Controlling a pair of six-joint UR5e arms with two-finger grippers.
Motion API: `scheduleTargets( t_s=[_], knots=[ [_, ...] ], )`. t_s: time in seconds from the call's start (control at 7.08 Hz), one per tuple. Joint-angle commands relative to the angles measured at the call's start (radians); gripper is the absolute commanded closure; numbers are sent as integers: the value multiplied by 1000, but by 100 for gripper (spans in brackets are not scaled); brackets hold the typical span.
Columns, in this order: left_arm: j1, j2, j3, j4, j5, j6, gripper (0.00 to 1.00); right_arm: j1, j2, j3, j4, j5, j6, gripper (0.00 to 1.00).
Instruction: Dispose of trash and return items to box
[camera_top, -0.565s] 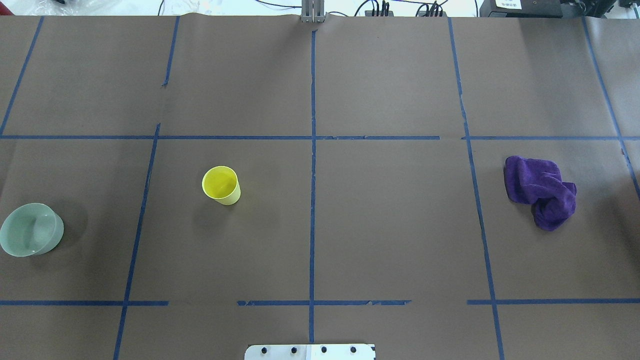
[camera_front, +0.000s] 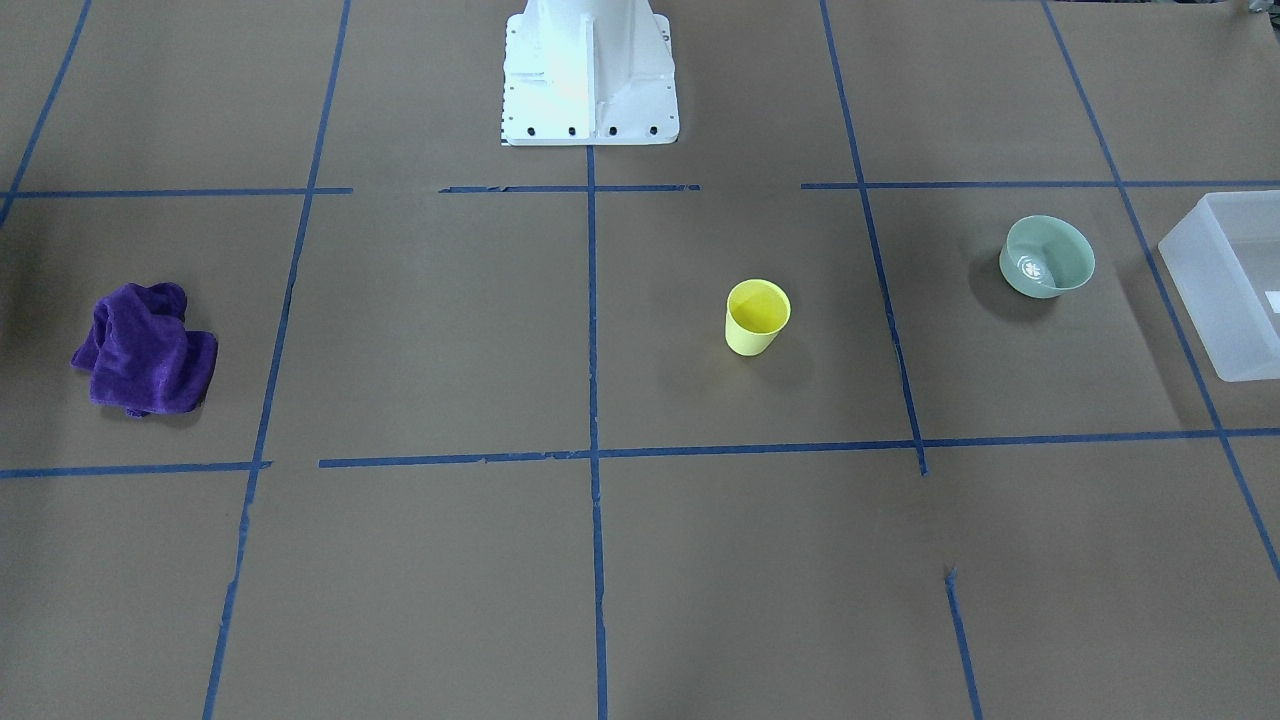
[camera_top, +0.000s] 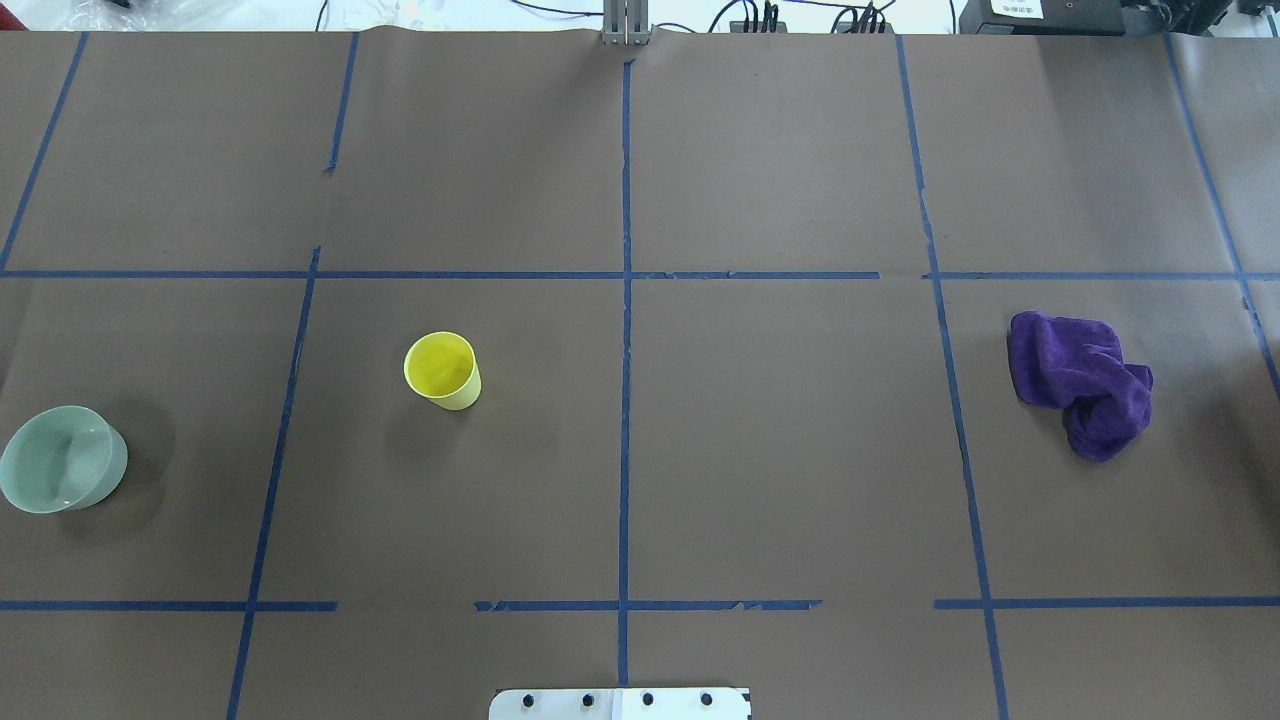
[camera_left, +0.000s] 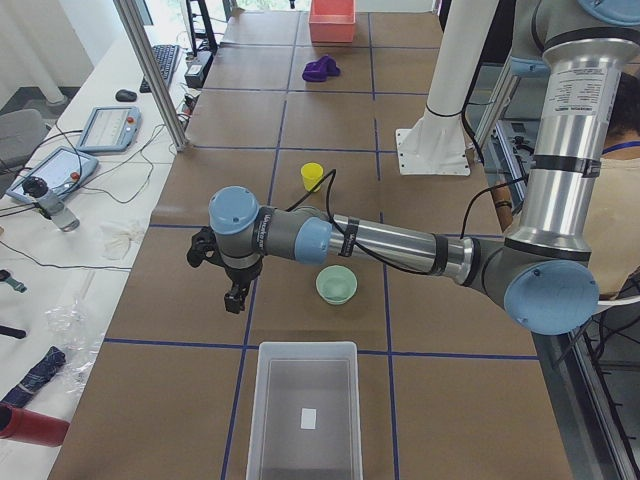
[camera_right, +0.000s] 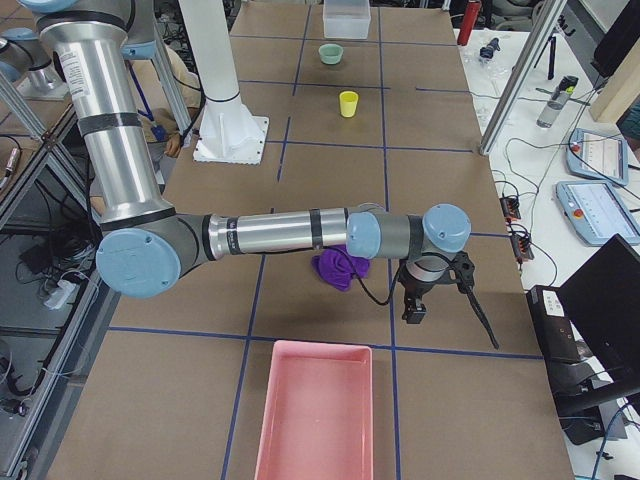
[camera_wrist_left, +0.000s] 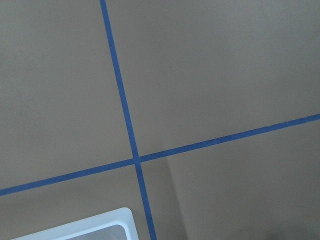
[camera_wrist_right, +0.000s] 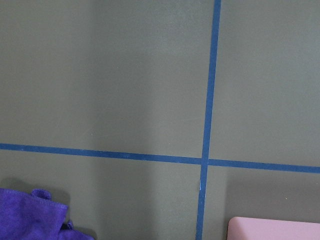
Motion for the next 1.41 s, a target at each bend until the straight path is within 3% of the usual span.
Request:
scheduleTargets(
  t_s=[0.0,0.42,0.56,0.71,0.99,1.13,1.27],
  knots=[
    [17,-3,-24,4,-5,-3,0,-1,-5,8,10,1,-3,0],
    [80,-23,-18,-47,-10,-46,0,-64,-27,38,11,-2,6,0],
    [91,-29,-22,-84,-5,-186,0,-86,-30,35,13,-2,6,0],
    [187,-22,-85,-151,2,-279,0,-86,-30,42,64,1,10,0],
    [360,-37,-206,-157,6,-583,0,-86,-45,47,94,9,11,0],
    [448,-93,-231,-157,10,-770,0,-86,-53,59,94,12,11,0],
    [566,-177,-230,-152,103,-963,0,-86,-57,74,96,12,11,0]
  ],
)
